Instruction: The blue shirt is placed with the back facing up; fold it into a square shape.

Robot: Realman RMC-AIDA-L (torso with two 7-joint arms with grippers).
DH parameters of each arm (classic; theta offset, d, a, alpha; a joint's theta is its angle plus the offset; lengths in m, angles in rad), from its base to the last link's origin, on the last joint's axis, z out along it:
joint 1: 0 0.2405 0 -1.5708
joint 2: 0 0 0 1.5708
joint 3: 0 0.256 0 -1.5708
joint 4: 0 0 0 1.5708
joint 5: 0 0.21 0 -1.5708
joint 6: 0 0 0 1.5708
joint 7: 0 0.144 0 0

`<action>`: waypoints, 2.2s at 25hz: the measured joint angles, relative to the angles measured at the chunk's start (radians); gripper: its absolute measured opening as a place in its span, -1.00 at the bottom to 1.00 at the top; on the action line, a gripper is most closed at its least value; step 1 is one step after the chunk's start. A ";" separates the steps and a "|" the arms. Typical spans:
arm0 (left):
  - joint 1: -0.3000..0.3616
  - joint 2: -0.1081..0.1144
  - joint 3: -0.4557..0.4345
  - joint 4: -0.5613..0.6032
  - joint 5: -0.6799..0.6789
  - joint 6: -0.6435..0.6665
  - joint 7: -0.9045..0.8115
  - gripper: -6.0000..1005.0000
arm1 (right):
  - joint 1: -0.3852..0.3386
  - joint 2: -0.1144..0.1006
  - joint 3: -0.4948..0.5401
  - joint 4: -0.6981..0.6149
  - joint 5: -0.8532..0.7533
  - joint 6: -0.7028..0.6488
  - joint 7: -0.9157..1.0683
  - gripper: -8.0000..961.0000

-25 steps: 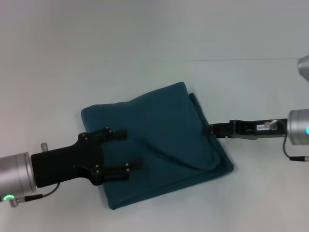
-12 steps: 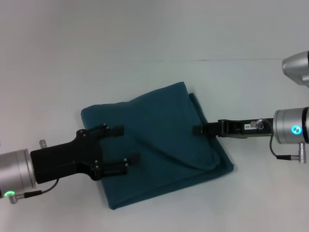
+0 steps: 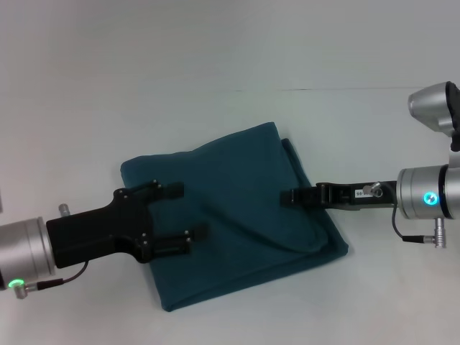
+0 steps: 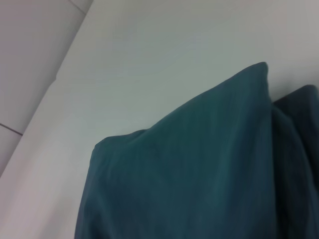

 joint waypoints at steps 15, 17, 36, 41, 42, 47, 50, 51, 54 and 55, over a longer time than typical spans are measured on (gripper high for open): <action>-0.016 0.001 0.000 -0.005 -0.002 -0.012 0.001 0.75 | -0.011 0.002 0.000 0.001 0.004 0.001 0.000 0.34; -0.017 0.001 0.000 -0.005 -0.002 -0.018 0.001 0.75 | -0.010 0.006 0.000 0.001 0.003 0.001 0.000 0.34; -0.030 -0.004 0.000 -0.008 -0.004 -0.049 -0.002 0.75 | -0.040 -0.009 0.021 -0.010 0.035 -0.125 -0.007 0.33; -0.033 -0.006 0.000 -0.010 -0.004 -0.051 -0.003 0.75 | -0.047 -0.013 0.020 -0.009 0.036 -0.141 -0.007 0.33; -0.033 -0.006 0.000 -0.010 -0.004 -0.051 -0.003 0.75 | -0.048 -0.013 0.019 -0.007 0.036 -0.141 -0.007 0.33; -0.036 -0.006 0.000 -0.009 -0.004 -0.052 -0.004 0.75 | -0.048 -0.014 0.013 -0.002 0.031 -0.140 -0.007 0.33; -0.038 -0.006 0.000 -0.009 -0.004 -0.052 -0.004 0.75 | -0.048 -0.013 0.011 -0.002 0.030 -0.140 -0.005 0.33; -0.038 -0.006 0.000 -0.009 -0.004 -0.052 -0.004 0.75 | -0.048 -0.012 0.010 -0.002 0.030 -0.139 -0.005 0.33; -0.041 -0.005 0.000 -0.009 -0.004 -0.052 -0.004 0.75 | -0.048 -0.008 0.012 -0.001 0.033 -0.134 -0.010 0.33; -0.042 -0.005 0.000 -0.009 -0.004 -0.052 -0.004 0.75 | -0.048 -0.005 0.014 -0.002 0.034 -0.132 -0.013 0.33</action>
